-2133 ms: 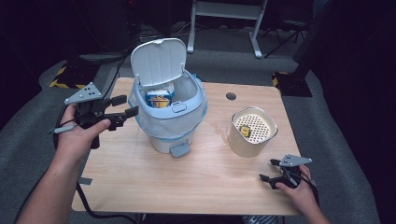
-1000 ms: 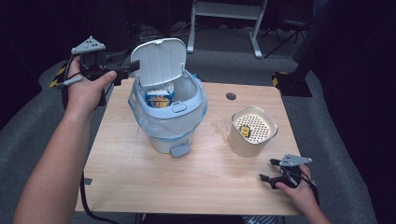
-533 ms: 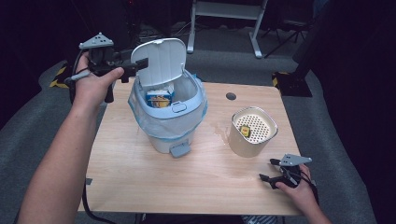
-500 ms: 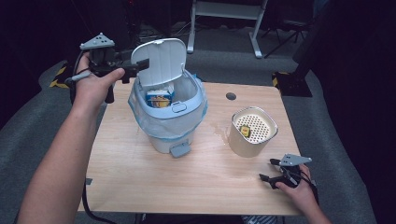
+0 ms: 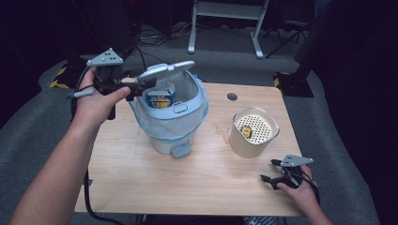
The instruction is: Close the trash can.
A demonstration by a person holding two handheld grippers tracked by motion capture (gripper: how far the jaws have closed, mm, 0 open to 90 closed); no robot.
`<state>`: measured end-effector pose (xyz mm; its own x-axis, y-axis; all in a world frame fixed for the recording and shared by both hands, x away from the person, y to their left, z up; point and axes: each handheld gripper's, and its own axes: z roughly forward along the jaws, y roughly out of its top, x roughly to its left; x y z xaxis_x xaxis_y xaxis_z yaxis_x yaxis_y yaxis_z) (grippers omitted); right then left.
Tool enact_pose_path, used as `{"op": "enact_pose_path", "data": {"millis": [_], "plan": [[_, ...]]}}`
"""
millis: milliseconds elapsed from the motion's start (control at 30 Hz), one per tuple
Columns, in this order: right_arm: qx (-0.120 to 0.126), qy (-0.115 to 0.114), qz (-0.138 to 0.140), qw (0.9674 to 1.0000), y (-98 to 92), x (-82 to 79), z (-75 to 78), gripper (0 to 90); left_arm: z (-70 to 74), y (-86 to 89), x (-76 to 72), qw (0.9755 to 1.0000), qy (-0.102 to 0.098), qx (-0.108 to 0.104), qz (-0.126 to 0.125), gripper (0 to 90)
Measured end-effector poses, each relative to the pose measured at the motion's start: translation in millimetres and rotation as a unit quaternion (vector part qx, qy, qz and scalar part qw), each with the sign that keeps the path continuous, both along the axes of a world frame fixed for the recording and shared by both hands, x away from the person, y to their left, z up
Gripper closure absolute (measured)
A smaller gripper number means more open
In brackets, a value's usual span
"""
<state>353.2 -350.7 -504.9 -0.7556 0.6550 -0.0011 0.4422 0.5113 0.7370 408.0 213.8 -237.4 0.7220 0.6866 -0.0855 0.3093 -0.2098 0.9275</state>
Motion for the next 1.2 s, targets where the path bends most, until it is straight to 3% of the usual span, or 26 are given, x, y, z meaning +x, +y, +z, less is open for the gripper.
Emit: {"op": "enact_pose_path", "data": {"millis": [100,267,433,600,700,767,1200], "plan": [[0.0,0.0,0.0,1.0,0.0,0.0,0.0,14.8,-6.7,-7.6,-5.6,0.9999,0.007,0.011,-0.007,43.1],[0.0,0.0,0.0,1.0,0.0,0.0,0.0,14.8,-17.5,-20.5,-6.6,0.9992,0.028,0.003,-0.03,44.8],[0.0,0.0,0.0,1.0,0.0,0.0,0.0,14.8,-23.1,-32.1,-1.3,0.9989,0.034,0.007,-0.032,44.9],[0.0,0.0,0.0,1.0,0.0,-0.1,0.0,14.8,-27.7,-40.2,10.1,0.9993,0.034,0.011,-0.01,45.3],[0.0,0.0,0.0,1.0,0.0,0.0,0.0,14.8,-29.5,-45.4,15.4,0.9992,0.038,0.008,-0.004,41.0],[0.0,0.0,0.0,1.0,0.0,0.0,0.0,14.8,-29.9,-48.5,17.0,0.9989,0.038,0.026,0.004,42.0],[0.0,0.0,0.0,1.0,0.1,-0.1,0.0,14.8,-39.2,-50.9,21.1,0.9973,0.02,0.058,0.041,45.4]]}}
